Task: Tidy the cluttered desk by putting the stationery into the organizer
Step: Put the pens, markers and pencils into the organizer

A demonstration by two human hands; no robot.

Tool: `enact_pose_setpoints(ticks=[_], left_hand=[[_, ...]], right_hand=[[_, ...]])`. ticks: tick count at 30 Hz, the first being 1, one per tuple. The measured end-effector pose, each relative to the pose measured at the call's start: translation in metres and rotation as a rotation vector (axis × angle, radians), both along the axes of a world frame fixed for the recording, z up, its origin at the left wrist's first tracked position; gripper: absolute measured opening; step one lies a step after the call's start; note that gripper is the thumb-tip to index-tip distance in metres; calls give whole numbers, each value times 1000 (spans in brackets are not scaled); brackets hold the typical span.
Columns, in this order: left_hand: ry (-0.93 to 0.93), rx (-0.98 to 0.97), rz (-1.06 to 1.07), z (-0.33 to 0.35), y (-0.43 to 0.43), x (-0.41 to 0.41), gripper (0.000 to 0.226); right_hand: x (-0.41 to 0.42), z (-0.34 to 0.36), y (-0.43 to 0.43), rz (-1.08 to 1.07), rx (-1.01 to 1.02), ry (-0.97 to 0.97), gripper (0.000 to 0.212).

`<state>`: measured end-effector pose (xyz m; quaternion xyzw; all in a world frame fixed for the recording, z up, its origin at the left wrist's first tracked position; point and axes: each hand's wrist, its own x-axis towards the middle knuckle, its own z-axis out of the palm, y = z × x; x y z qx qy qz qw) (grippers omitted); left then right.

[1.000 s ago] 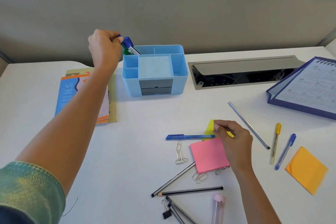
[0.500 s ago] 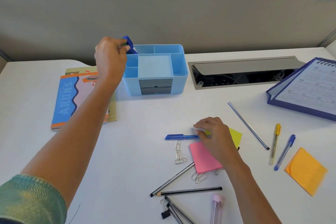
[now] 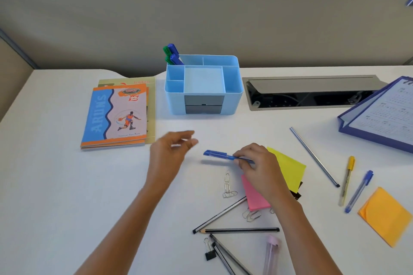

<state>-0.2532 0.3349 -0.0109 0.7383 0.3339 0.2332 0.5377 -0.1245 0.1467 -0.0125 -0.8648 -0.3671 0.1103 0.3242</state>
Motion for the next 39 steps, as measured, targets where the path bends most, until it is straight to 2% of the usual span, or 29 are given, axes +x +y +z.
enact_pose_setpoints(ticks=[2, 5, 11, 14, 19, 22, 26, 29, 35, 39], left_hand=[[58, -208, -47, -7, -6, -2, 24], [7, -413, -74, -5, -9, -3, 21], [-46, -520, -47, 13, 3, -4, 15], [-74, -531, -11, 22, 17, -3, 17], [-118, -474, 56, 37, 44, -1, 18], [-181, -424, 128, 47, 63, 1, 19], [-324, -324, 268, 64, 89, 8, 24], [-356, -203, 354, 78, 110, 23, 22], [-189, 24, 401, 89, 143, 55, 17], [-107, 71, 402, 87, 153, 59, 18]], right_hand=[[-5, 4, 10, 9, 40, 24, 13], [-9, 7, 23, 24, 82, 49, 12], [-11, 10, 33, 37, 166, 104, 15], [-10, 10, 31, -61, 266, 197, 16], [-4, 11, 25, -359, 542, 582, 15], [3, 10, 16, -426, 585, 686, 14], [5, 3, 4, -478, 572, 721, 14], [7, -3, -5, -521, 575, 731, 13], [15, -10, -22, -607, 562, 683, 13], [25, -9, -38, -645, 590, 636, 12]])
